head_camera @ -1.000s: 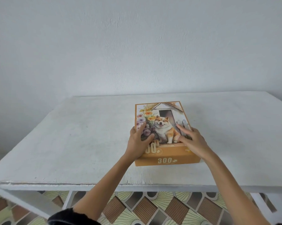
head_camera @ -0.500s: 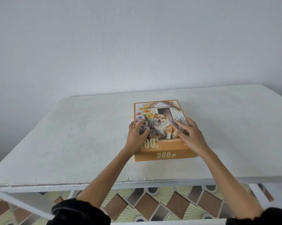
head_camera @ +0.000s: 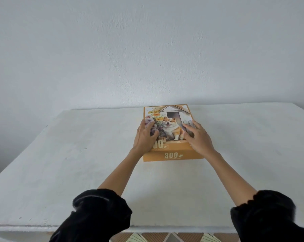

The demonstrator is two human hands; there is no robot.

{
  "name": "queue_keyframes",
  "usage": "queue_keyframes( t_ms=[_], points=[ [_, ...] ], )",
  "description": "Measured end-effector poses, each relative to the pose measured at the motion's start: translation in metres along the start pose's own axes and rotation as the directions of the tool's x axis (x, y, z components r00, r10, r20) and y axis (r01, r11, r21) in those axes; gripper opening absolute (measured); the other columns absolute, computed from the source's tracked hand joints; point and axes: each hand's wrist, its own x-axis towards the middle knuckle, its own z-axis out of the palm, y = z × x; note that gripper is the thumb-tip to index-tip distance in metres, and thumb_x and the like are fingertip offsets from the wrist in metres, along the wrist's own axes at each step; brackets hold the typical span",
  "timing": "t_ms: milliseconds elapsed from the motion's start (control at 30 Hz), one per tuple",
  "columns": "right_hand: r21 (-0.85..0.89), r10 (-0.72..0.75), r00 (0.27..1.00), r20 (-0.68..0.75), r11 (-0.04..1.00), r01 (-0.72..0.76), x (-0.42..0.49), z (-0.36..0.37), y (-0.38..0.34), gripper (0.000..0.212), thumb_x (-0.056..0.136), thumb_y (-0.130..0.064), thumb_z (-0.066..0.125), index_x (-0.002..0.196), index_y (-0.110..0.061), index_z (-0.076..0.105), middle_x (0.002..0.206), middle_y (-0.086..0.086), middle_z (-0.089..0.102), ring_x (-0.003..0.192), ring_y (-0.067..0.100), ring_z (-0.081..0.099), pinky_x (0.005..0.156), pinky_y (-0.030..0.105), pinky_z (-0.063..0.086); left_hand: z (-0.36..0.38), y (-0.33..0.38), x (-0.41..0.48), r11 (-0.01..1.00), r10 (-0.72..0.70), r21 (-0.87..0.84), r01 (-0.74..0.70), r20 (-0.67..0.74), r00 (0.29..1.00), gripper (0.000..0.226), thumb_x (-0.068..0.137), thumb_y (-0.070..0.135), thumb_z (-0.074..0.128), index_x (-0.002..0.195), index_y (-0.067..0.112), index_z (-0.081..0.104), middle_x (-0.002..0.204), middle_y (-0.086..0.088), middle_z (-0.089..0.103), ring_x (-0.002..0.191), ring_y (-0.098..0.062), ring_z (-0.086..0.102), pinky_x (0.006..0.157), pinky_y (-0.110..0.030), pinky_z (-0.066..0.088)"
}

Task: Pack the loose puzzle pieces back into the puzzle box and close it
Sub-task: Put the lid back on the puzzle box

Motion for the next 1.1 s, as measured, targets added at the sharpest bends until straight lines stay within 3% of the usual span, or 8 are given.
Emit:
queue_keyframes(
  t_ms=[567, 833, 933, 1033, 1100],
  points=[
    [0.035, -0.030, 1.000, -0.004, 0.999, 0.030, 0.101, 0.031, 0.015, 0.042, 0.091, -0.035, 0.047, 0.133, -0.026, 0.047, 0.150, 0.006, 0.027, 0.132, 0.031, 0.035, 0.102, 0.039, 0.037, 0.006, -0.024, 0.099, 0.998, 0.005, 0.057, -0.004, -0.005, 1.000, 0.042, 0.095, 0.035, 0.040, 0.136, 0.021, 0.039, 0.152, -0.005, 0.019, 0.122, -0.035, 0.044, 0.095, -0.049, 0.044],
    [0.001, -0.037, 0.999, -0.023, 0.999, 0.037, 0.102, 0.033, 0.016, 0.042, 0.092, -0.035, 0.046, 0.134, -0.028, 0.046, 0.150, 0.007, 0.027, 0.131, 0.032, 0.036, 0.101, 0.039, 0.038, 0.007, -0.021, 0.098, 0.998, -0.011, 0.067, 0.013, -0.034, 0.999, 0.044, 0.097, 0.035, 0.037, 0.139, 0.021, 0.036, 0.154, -0.005, 0.015, 0.127, -0.031, 0.041, 0.097, -0.042, 0.042],
    [-0.013, -0.050, 0.998, -0.025, 0.999, 0.049, 0.099, 0.034, 0.017, 0.041, 0.092, -0.035, 0.046, 0.133, -0.028, 0.046, 0.150, 0.006, 0.028, 0.130, 0.031, 0.036, 0.100, 0.039, 0.039, 0.005, -0.016, 0.092, 0.998, 0.002, 0.055, 0.001, -0.061, 0.998, 0.042, 0.097, 0.033, 0.039, 0.136, 0.019, 0.041, 0.151, -0.007, 0.021, 0.124, -0.029, 0.044, 0.091, -0.037, 0.045],
    [0.031, -0.042, 0.989, -0.139, 0.998, 0.046, 0.095, 0.029, 0.011, 0.034, 0.090, -0.027, 0.052, 0.124, -0.025, 0.056, 0.141, 0.006, 0.042, 0.126, 0.026, 0.037, 0.093, 0.037, 0.043, -0.003, -0.013, 0.089, 1.000, -0.015, 0.025, 0.019, -0.141, 0.990, 0.035, 0.096, 0.031, 0.043, 0.128, 0.019, 0.049, 0.146, -0.008, 0.032, 0.115, -0.026, 0.053, 0.075, -0.031, 0.049],
    [0.042, -0.123, 0.951, -0.285, 0.989, 0.140, 0.084, 0.028, 0.013, 0.029, 0.086, -0.020, 0.059, 0.114, -0.023, 0.063, 0.131, 0.007, 0.050, 0.121, 0.021, 0.038, 0.089, 0.040, 0.050, -0.005, -0.013, 0.084, 0.999, -0.045, -0.035, 0.039, -0.208, 0.977, 0.031, 0.096, 0.030, 0.042, 0.123, 0.020, 0.053, 0.142, -0.005, 0.038, 0.109, -0.021, 0.057, 0.069, -0.026, 0.047]
  ],
)
